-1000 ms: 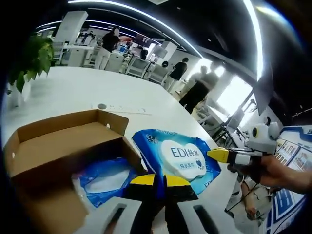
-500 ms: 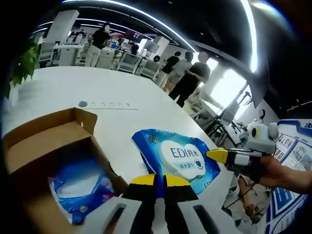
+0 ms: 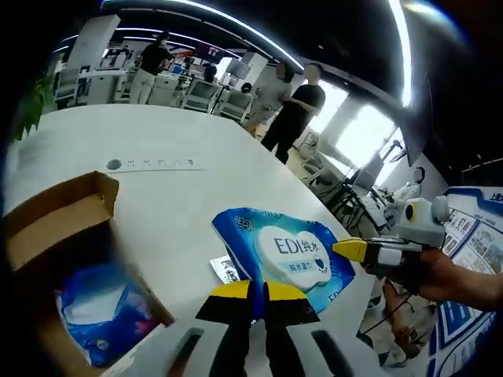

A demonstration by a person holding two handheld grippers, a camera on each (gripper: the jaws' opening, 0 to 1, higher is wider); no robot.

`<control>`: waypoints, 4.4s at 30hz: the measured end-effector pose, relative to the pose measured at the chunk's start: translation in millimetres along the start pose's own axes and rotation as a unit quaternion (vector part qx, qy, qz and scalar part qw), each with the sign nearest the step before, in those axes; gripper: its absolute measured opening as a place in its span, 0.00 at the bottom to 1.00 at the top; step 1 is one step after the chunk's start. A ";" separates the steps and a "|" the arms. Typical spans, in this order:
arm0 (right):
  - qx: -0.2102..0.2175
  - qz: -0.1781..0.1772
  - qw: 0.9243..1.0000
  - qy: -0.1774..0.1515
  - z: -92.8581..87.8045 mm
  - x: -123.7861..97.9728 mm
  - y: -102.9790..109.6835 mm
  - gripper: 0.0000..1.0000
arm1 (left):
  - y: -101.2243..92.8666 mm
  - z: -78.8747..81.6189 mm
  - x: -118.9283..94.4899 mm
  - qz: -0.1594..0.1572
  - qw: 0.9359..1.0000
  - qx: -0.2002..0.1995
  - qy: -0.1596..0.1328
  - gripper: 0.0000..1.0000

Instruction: Operate the shoe box by opening the lid, removing the specified soft item, and placing it in the target area until the item is outside and the box remains undamaged.

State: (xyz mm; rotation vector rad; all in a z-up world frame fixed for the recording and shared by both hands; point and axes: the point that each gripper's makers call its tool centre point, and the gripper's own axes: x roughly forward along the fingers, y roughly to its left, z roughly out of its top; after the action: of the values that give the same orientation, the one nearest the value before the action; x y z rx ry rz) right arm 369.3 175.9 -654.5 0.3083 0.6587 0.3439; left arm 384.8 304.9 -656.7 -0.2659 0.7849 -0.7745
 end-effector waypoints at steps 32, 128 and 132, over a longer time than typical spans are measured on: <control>-0.025 0.031 0.997 0.066 -9.9 33.9 -48.5 0.00 | 0.7 -28.2 43.3 0.055 0.997 -0.045 0.009 0.04; -0.068 -0.036 0.995 0.066 -0.3 45.2 -26.7 0.08 | 61.8 -26.3 -48.1 0.081 0.996 -0.020 -0.029 0.20; -0.077 -0.022 0.994 0.068 -0.6 54.3 -7.8 0.08 | 77.2 -26.3 -68.5 0.094 0.995 -0.025 -0.038 0.20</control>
State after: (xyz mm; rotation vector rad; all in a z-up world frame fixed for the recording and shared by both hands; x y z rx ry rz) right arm 410.6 191.0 -687.2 0.1241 0.7678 0.3733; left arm 375.3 409.2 -675.7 -0.2604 0.7462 -0.5652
